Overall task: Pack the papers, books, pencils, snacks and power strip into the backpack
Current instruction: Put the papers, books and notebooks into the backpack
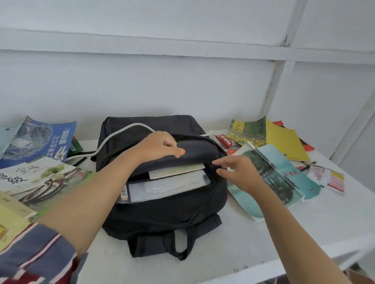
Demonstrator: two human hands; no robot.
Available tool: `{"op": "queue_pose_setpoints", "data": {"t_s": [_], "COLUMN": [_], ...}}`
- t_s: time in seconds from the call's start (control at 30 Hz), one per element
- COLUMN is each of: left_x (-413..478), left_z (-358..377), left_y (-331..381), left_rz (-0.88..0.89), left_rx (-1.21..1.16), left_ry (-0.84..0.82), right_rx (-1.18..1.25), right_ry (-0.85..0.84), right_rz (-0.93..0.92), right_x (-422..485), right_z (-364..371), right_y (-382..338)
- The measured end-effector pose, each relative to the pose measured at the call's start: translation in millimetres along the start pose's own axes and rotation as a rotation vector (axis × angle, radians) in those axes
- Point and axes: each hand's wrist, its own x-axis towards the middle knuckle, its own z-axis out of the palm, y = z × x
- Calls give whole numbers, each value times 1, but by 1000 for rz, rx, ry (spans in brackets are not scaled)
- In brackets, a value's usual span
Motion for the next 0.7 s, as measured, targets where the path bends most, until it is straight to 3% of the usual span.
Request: {"op": "queue_pose_setpoints", "data": {"t_s": [0.17,0.4,0.53,0.7], "left_x": [23,64,93,131], "left_z": [27,74,100,120], "left_y": [37,75,87,95], "left_rz": [129,177,114,56], "left_rx": [-35,-93,-92,-2], "left_ry": [77,-57,-145,-180], "right_rx": [91,97,94,193], "right_ry": [256,590,594,450], "right_rz": [145,340,474,506], "right_x": [-28,-75,-91,-96], "right_z": [-29,-66,-81,-91], "right_y": [20,67,99,119]}}
